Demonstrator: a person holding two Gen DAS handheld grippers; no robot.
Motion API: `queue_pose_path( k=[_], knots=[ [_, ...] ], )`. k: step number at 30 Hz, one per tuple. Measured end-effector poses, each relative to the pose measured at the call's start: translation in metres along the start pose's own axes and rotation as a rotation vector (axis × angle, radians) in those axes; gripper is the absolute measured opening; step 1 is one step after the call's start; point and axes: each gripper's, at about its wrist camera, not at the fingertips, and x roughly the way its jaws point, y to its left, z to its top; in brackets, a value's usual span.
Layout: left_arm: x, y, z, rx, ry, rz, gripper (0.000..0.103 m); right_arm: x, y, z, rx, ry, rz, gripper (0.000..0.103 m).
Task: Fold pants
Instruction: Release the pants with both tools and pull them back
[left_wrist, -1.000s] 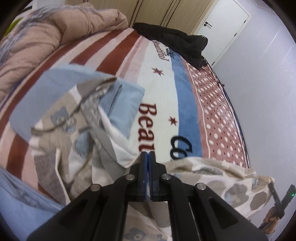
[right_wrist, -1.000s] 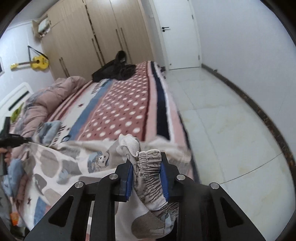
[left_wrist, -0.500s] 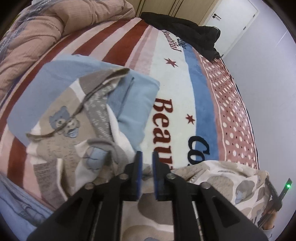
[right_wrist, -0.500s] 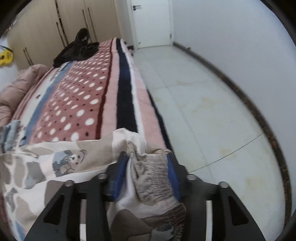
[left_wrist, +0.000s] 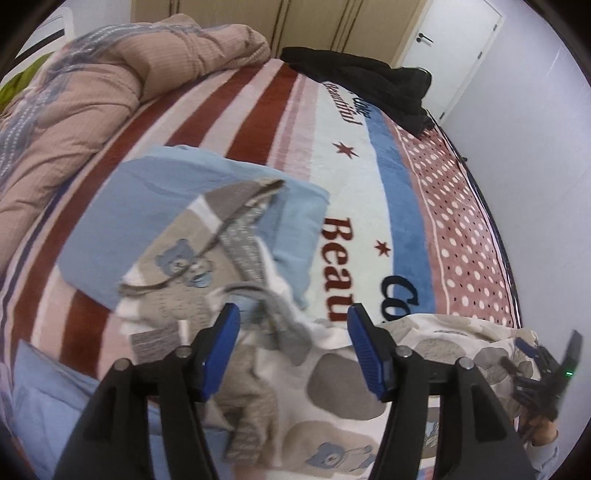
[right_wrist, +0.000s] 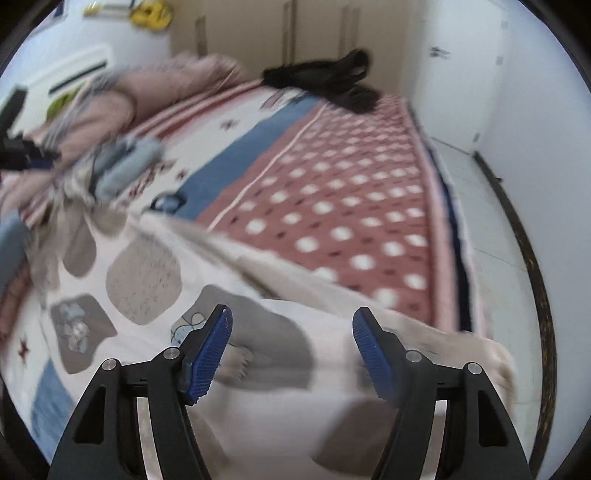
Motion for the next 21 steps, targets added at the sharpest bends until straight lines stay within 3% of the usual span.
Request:
queue_pose_path(
  k=[3, 5, 8, 10, 15, 19, 21],
  knots=[
    [-0.011, 0.018, 0.004, 0.007, -0.018, 0.034, 0.069, 0.029, 0.006, 0.004, -0.051, 0.033, -0.037, 0.064],
    [-0.018, 0.032, 0.007, 0.01, -0.044, 0.088, 0.077, 0.042, 0.007, 0.001, -0.053, 0.074, -0.014, 0.062],
    [-0.013, 0.054, 0.008, -0.001, -0.019, 0.12, 0.079, 0.039, 0.01, -0.003, -0.043, 0.075, 0.001, 0.021],
    [-0.004, 0.066, 0.006, -0.024, 0.011, 0.126, 0.079, 0.033, 0.013, -0.007, -0.037, 0.062, -0.017, 0.006],
    [0.013, 0.072, -0.001, -0.028, 0.03, 0.076, 0.079, 0.016, 0.013, -0.004, -0.029, -0.018, -0.09, 0.0],
    [0.02, 0.055, -0.005, 0.03, 0.024, -0.032, 0.075, 0.013, -0.004, 0.011, 0.021, -0.044, -0.192, 0.0],
    [0.028, 0.047, -0.005, 0.069, 0.046, -0.044, 0.071, 0.016, -0.018, 0.015, 0.069, -0.035, -0.202, 0.001]
  ],
)
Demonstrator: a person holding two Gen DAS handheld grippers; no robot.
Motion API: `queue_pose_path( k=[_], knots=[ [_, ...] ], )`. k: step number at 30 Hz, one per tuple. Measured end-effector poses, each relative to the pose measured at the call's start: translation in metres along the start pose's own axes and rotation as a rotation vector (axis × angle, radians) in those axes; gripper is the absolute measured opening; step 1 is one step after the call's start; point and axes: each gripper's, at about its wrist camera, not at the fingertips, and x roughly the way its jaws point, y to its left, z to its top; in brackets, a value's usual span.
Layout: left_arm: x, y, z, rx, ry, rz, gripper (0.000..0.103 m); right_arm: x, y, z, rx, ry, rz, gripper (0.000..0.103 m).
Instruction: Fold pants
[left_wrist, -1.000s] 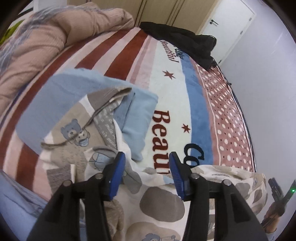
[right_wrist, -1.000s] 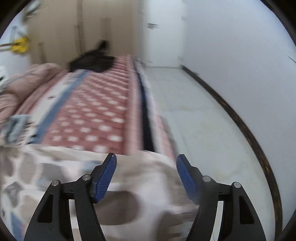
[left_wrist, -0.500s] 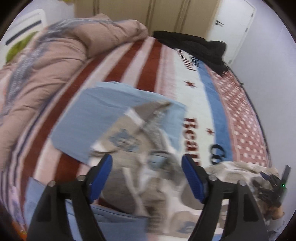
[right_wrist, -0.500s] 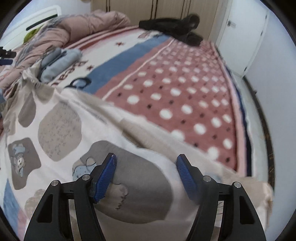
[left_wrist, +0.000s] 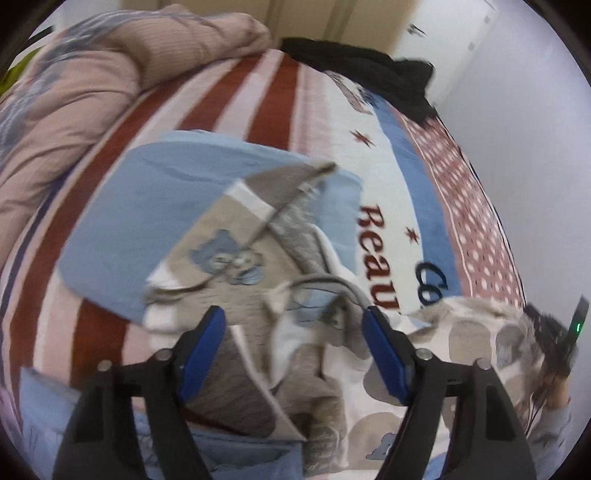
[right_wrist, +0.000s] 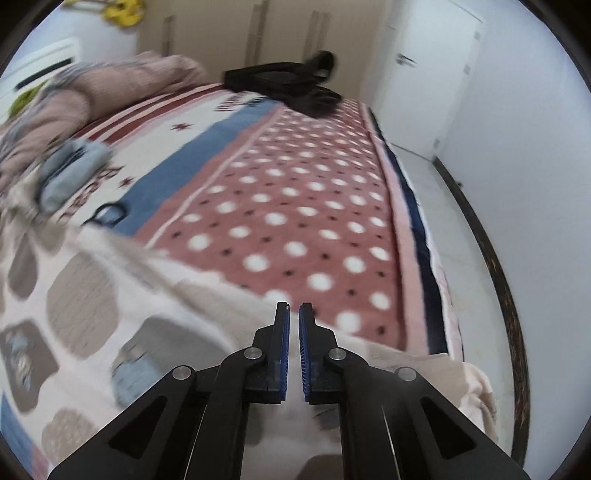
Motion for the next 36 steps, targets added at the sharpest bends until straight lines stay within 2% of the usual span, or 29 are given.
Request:
queue_pose_path(
  k=[4, 5, 6, 7, 8, 9, 11, 16, 18, 19, 20, 21, 24, 26, 27, 29, 31, 33, 34, 35, 36],
  knots=[
    [0.027, -0.004, 0.0, 0.029, 0.058, 0.025, 0.07, -0.003, -0.001, -0.006, 0.031, 0.01, 0.088, 0.001],
    [0.033, -0.004, -0.001, 0.026, 0.069, 0.024, 0.063, -0.004, 0.003, -0.008, 0.024, 0.012, 0.096, 0.001],
    [0.038, -0.004, -0.002, 0.023, 0.078, 0.015, 0.053, -0.006, 0.008, -0.012, 0.01, 0.014, 0.101, 0.001],
    [0.043, -0.005, -0.004, 0.019, 0.103, -0.017, 0.026, -0.009, 0.012, -0.016, 0.0, 0.015, 0.104, 0.001],
    [0.046, -0.005, -0.005, 0.019, 0.12, -0.03, 0.008, -0.011, 0.017, -0.019, -0.012, 0.017, 0.111, 0.001],
    [0.048, -0.008, -0.007, 0.029, 0.132, -0.03, 0.007, -0.013, 0.02, -0.022, -0.019, 0.017, 0.117, 0.001],
    [0.042, -0.016, -0.008, 0.076, 0.098, 0.0, 0.005, -0.017, 0.024, -0.026, -0.012, 0.018, 0.133, 0.001],
    [0.004, -0.007, 0.008, 0.002, -0.024, 0.008, 0.004, -0.025, 0.028, -0.028, -0.004, 0.003, 0.152, 0.001],
    [-0.009, -0.009, 0.016, 0.024, -0.057, 0.037, 0.004, -0.029, 0.029, -0.028, -0.002, -0.004, 0.158, 0.001],
    [-0.016, -0.009, 0.021, 0.035, -0.077, 0.083, 0.004, -0.031, 0.03, -0.028, 0.0, -0.008, 0.163, 0.001],
    [-0.021, -0.009, 0.026, 0.042, -0.101, 0.157, 0.004, -0.033, 0.03, -0.027, 0.003, -0.011, 0.17, 0.001],
    [-0.023, -0.005, 0.032, 0.041, -0.104, 0.193, 0.004, -0.035, 0.03, -0.027, 0.004, -0.013, 0.176, 0.001],
    [-0.02, 0.009, 0.041, 0.015, -0.055, 0.178, 0.007, -0.036, 0.032, -0.028, 0.004, -0.002, 0.189, 0.001],
    [-0.019, 0.018, 0.042, 0.022, -0.077, 0.233, 0.009, -0.034, 0.036, -0.032, -0.005, 0.011, 0.194, 0.001],
    [-0.018, 0.024, 0.045, 0.02, -0.098, 0.296, 0.009, -0.034, 0.038, -0.034, -0.015, 0.015, 0.192, 0.001],
    [-0.014, 0.038, 0.048, -0.011, -0.088, 0.365, 0.009, -0.032, 0.04, -0.036, -0.025, 0.024, 0.188, 0.001],
    [-0.01, 0.051, 0.05, -0.037, -0.049, 0.341, 0.012, -0.032, 0.04, -0.038, -0.021, 0.029, 0.194, 0.001],
    [-0.011, 0.059, 0.044, -0.056, -0.006, 0.268, 0.044, -0.033, 0.04, -0.039, -0.016, 0.026, 0.202, 0.001],
    [-0.009, 0.06, 0.04, -0.055, 0.026, 0.221, 0.068, -0.033, 0.04, -0.039, -0.014, 0.026, 0.206, 0.001],
    [-0.009, 0.058, 0.035, -0.038, 0.035, 0.194, 0.069, -0.033, 0.041, -0.04, -0.013, 0.027, 0.209, 0.001],
    [-0.009, 0.054, 0.03, -0.005, 0.03, 0.199, 0.069, -0.032, 0.041, -0.04, -0.013, 0.029, 0.211, 0.001]
  ],
)
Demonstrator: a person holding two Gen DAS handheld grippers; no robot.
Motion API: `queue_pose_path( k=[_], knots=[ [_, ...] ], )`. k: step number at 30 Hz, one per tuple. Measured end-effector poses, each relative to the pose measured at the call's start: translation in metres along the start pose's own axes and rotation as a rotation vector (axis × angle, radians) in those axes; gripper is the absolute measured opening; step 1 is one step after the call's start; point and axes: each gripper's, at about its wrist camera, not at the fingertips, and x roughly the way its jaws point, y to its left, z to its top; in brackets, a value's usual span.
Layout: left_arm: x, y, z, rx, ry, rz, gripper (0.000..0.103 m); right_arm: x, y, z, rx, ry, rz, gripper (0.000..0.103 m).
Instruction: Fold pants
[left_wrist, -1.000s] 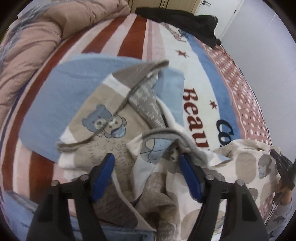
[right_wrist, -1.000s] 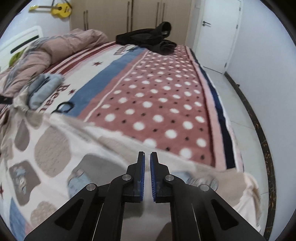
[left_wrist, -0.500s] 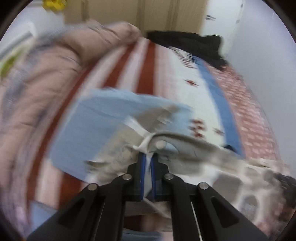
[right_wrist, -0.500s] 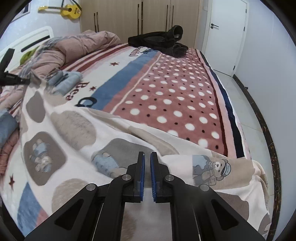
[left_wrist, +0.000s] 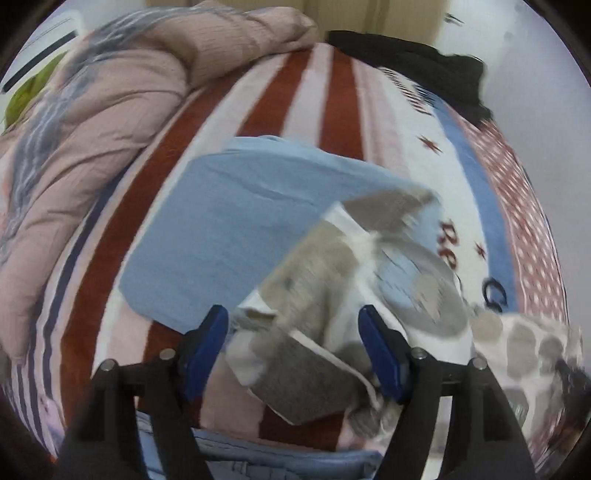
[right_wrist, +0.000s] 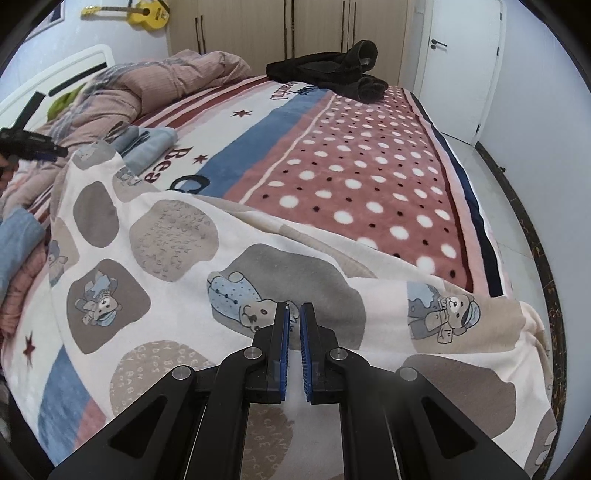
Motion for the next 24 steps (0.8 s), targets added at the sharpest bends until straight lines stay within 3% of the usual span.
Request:
queue_pose_path(
  k=[2, 5, 9, 11, 15, 18, 20, 24],
  knots=[
    [0.003, -0.007, -0.008, 0.041, 0.006, 0.025, 0.069, 0.002, 0.003, -0.001, 0.004, 0.003, 0.009, 0.001],
    [0.023, -0.013, -0.02, 0.097, 0.093, 0.083, 0.069, 0.004, 0.007, -0.002, 0.015, 0.005, 0.027, 0.001],
    [0.044, 0.005, -0.028, 0.125, 0.147, 0.35, 0.066, 0.003, 0.012, -0.004, 0.005, 0.008, 0.03, 0.001],
    [0.04, 0.022, -0.023, 0.055, 0.138, 0.378, 0.065, 0.001, 0.012, -0.005, 0.003, 0.01, 0.026, 0.001],
    [0.017, 0.031, -0.006, -0.042, 0.038, 0.327, 0.066, -0.003, 0.01, -0.005, 0.0, 0.002, 0.015, 0.002],
    [-0.002, 0.026, 0.013, -0.074, -0.058, 0.158, 0.066, -0.003, 0.009, -0.004, 0.01, 0.0, 0.025, 0.002],
    [-0.002, 0.021, 0.024, -0.076, -0.074, 0.077, 0.067, -0.002, 0.01, -0.005, 0.011, 0.002, 0.03, 0.002],
    [0.024, 0.007, 0.038, -0.013, -0.048, 0.058, 0.067, 0.0, 0.014, -0.005, 0.004, 0.01, 0.038, 0.002]
  ],
)
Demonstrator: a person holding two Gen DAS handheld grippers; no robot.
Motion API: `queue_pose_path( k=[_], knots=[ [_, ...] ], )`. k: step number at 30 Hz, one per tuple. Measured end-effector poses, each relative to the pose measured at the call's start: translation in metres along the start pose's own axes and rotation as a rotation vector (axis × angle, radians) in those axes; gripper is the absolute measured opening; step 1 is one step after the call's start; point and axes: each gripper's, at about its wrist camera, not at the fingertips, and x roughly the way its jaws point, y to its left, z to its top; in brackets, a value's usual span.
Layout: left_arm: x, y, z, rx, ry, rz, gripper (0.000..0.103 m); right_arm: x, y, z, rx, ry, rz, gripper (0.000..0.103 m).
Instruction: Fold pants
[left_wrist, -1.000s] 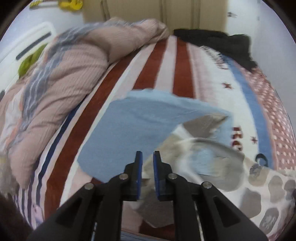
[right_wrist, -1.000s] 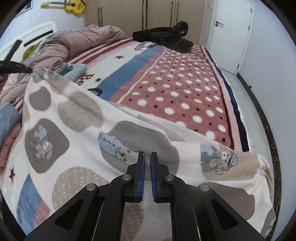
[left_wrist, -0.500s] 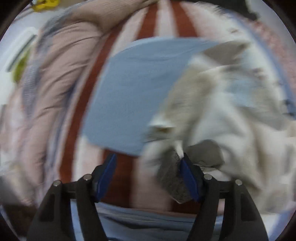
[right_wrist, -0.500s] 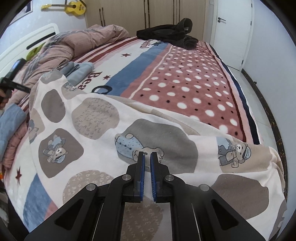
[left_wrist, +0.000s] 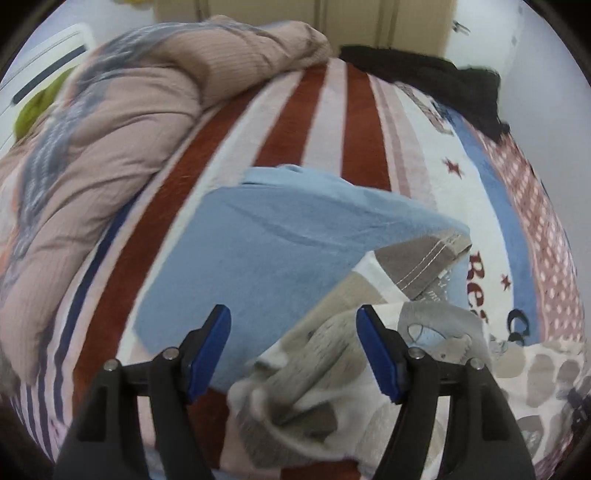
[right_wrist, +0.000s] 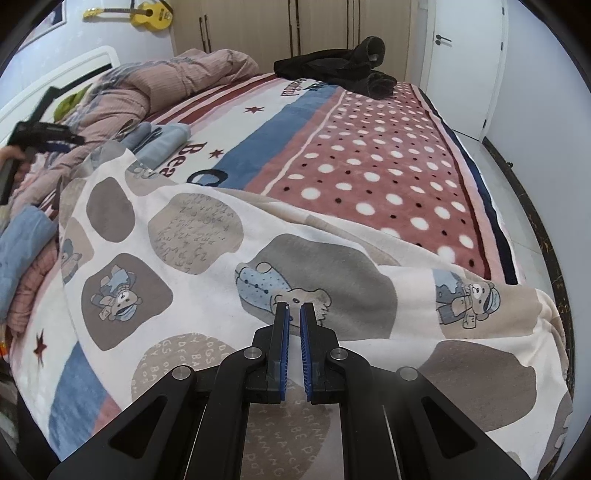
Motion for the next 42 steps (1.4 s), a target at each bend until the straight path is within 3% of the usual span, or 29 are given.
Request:
queue_pose_path(
  k=[4, 7, 10, 14, 17, 20, 23, 24, 27, 28, 29, 31, 34, 36, 42],
  knots=[
    [0.042, -0.013, -0.002, 0.016, 0.101, -0.09, 0.067, -0.003, 0.004, -0.001, -0.006, -0.004, 0.01, 0.002],
    [0.054, -0.017, -0.012, 0.016, 0.103, -0.092, 0.064, -0.002, 0.005, -0.002, -0.004, 0.002, 0.019, 0.002],
    [0.047, -0.021, -0.02, 0.021, 0.113, -0.152, 0.013, -0.001, 0.01, -0.004, -0.015, 0.011, 0.015, 0.002],
    [0.031, -0.024, -0.025, 0.095, 0.092, -0.058, 0.007, 0.0, 0.014, -0.005, -0.013, 0.007, 0.028, 0.002],
    [0.021, -0.002, -0.022, 0.04, 0.069, 0.004, 0.006, 0.001, 0.017, -0.006, -0.01, 0.004, 0.042, 0.002],
    [0.016, 0.016, -0.02, 0.04, 0.035, 0.156, 0.001, 0.001, 0.019, -0.007, -0.015, 0.007, 0.045, 0.002],
    [0.014, 0.055, -0.021, -0.048, 0.032, 0.274, 0.001, -0.003, 0.02, -0.008, -0.019, 0.002, 0.045, 0.002],
    [0.015, 0.065, -0.022, -0.072, 0.047, 0.273, 0.001, -0.003, 0.019, -0.008, -0.017, 0.001, 0.047, 0.002],
    [0.01, 0.075, -0.026, -0.068, 0.043, 0.173, 0.002, -0.005, 0.019, -0.009, -0.013, -0.001, 0.053, 0.002],
    [0.005, 0.068, -0.026, -0.048, 0.029, 0.138, 0.012, -0.005, 0.019, -0.009, -0.013, -0.003, 0.053, 0.002],
    [0.003, 0.063, -0.024, -0.036, 0.02, 0.119, 0.031, -0.005, 0.019, -0.009, -0.011, -0.002, 0.056, 0.002],
    [-0.003, 0.043, -0.02, -0.006, -0.005, 0.061, 0.048, -0.004, 0.019, -0.01, -0.005, 0.0, 0.06, 0.002],
    [-0.006, 0.004, -0.014, 0.059, -0.005, -0.065, 0.05, -0.001, 0.021, -0.011, 0.005, 0.006, 0.074, 0.002],
    [-0.005, -0.016, -0.011, 0.1, 0.005, -0.102, 0.051, 0.001, 0.023, -0.012, 0.004, 0.01, 0.078, 0.002],
    [0.018, -0.059, -0.006, 0.184, 0.024, -0.04, 0.055, 0.001, 0.024, -0.012, 0.0, 0.012, 0.076, 0.002]
  ],
)
